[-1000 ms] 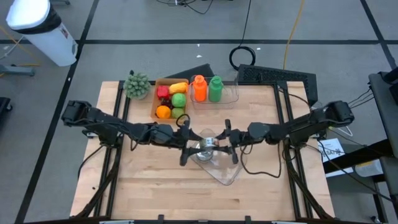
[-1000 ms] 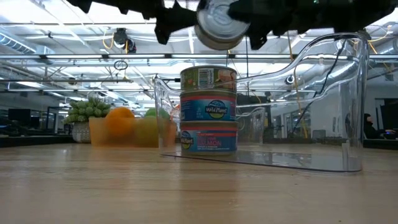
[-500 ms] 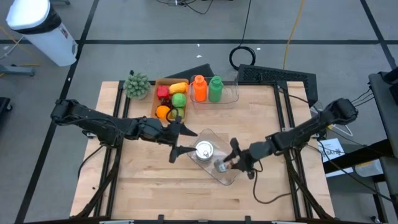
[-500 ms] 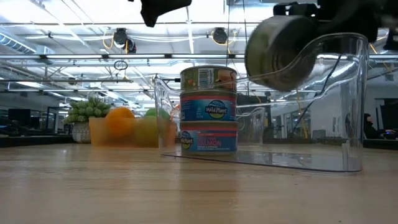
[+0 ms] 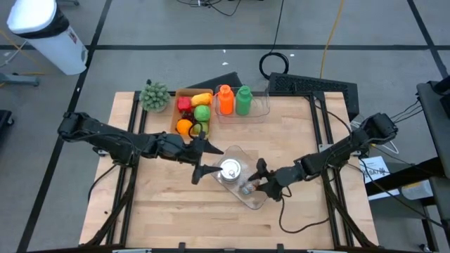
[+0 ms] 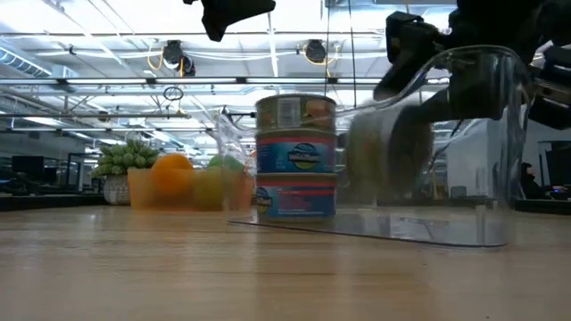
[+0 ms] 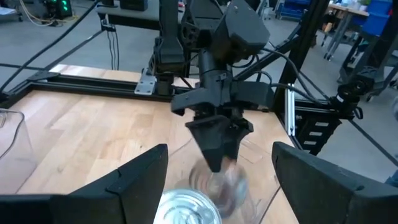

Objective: Pick & Place Food Item
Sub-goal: Put the green tuna can into the bottom transparent bin, then return to Home Position

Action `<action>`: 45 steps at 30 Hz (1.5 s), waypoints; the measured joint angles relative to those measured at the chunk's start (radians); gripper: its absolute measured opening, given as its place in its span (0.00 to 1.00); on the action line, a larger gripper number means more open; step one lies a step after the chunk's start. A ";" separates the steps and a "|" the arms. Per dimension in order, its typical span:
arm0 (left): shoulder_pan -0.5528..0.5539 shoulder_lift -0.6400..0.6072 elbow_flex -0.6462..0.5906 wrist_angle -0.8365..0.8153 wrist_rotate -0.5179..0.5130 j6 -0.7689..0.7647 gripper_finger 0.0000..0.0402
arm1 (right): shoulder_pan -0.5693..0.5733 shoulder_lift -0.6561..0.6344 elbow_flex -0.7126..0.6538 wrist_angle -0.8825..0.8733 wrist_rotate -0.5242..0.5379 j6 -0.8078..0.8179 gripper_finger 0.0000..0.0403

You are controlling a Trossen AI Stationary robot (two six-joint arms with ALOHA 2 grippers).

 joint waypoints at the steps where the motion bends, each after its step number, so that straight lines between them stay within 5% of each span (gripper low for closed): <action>1: 0.000 0.000 0.000 0.000 0.000 -0.001 0.74 | -0.001 0.000 -0.001 0.011 0.005 0.017 0.55; 8: 0.000 0.000 0.000 -0.008 0.000 -0.001 0.73 | -0.001 0.001 -0.003 0.040 0.007 0.049 0.58; 15: 0.000 0.000 -0.001 -0.027 -0.001 0.003 0.73 | 0.008 -0.022 -0.006 0.065 0.015 0.010 0.28; 20: 0.001 -0.017 -0.001 -0.041 0.000 0.003 0.73 | 0.019 -0.108 -0.006 0.113 0.019 0.112 0.20; 27: 0.001 -0.242 -0.002 -0.364 0.013 0.103 0.73 | 0.019 -0.425 -0.005 -0.046 0.018 0.350 0.20; 34: 0.009 -0.573 -0.035 -0.779 -0.170 0.111 0.73 | 0.018 -0.843 -0.005 -0.412 0.084 0.381 0.20; 39: 0.023 -0.727 -0.291 -0.543 -0.230 0.152 0.73 | 0.016 -1.042 -0.101 -0.588 0.404 0.700 0.20; 45: 0.123 -0.879 -0.589 -0.230 -0.013 0.180 0.73 | 0.015 -1.159 -0.231 -0.546 0.382 0.713 0.20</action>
